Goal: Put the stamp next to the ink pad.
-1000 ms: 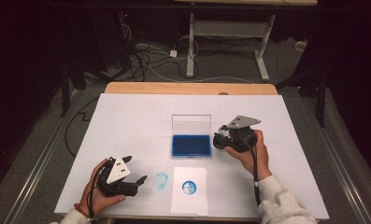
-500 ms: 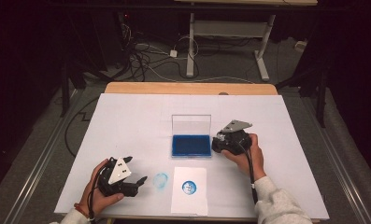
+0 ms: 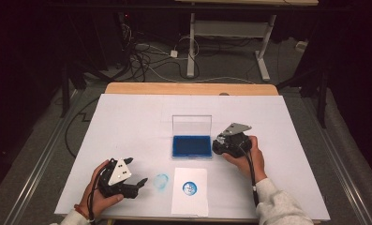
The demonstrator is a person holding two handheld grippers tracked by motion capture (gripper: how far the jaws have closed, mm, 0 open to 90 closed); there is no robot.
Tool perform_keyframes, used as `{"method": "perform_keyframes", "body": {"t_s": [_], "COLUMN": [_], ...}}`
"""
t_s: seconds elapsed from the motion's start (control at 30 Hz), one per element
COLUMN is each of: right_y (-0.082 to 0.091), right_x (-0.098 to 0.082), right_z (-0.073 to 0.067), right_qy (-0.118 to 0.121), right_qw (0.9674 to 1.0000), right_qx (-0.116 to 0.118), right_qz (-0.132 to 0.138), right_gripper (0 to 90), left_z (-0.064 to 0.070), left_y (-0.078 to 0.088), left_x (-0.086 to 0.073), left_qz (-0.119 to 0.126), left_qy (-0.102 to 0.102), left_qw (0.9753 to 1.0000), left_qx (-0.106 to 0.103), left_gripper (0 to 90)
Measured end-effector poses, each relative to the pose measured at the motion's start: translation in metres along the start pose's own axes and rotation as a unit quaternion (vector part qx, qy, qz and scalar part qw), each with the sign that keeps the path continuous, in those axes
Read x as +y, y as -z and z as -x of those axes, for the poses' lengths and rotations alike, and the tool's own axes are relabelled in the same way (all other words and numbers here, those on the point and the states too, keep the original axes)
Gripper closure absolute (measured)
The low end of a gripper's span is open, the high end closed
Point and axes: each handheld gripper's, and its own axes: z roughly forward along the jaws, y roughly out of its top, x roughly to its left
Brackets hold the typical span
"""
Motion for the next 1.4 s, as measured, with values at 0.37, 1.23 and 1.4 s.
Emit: {"method": "perform_keyframes", "body": {"t_s": [0.37, 1.23, 1.4], "right_y": [0.0, 0.023, 0.028], "right_x": [-0.002, 0.008, 0.011], "right_z": [0.0, 0.007, 0.007], "right_qy": [-0.009, -0.022, -0.019], "right_qw": [1.0, 0.998, 0.998], "right_qx": [0.0, 0.004, -0.011], "right_qz": [0.004, 0.059, 0.059], "right_gripper": [56.7, 34.5, 30.2], "left_z": [0.0, 0.0, 0.0], "left_y": [0.001, 0.0, 0.0], "left_x": [0.001, 0.0, 0.0], "left_qz": [0.003, 0.002, 0.002], "left_qy": [0.001, 0.01, 0.009], "left_qw": [1.0, 0.9999, 1.0], "left_qx": [0.002, 0.0, 0.001], "left_gripper": [15.6, 15.6, 15.6]}}
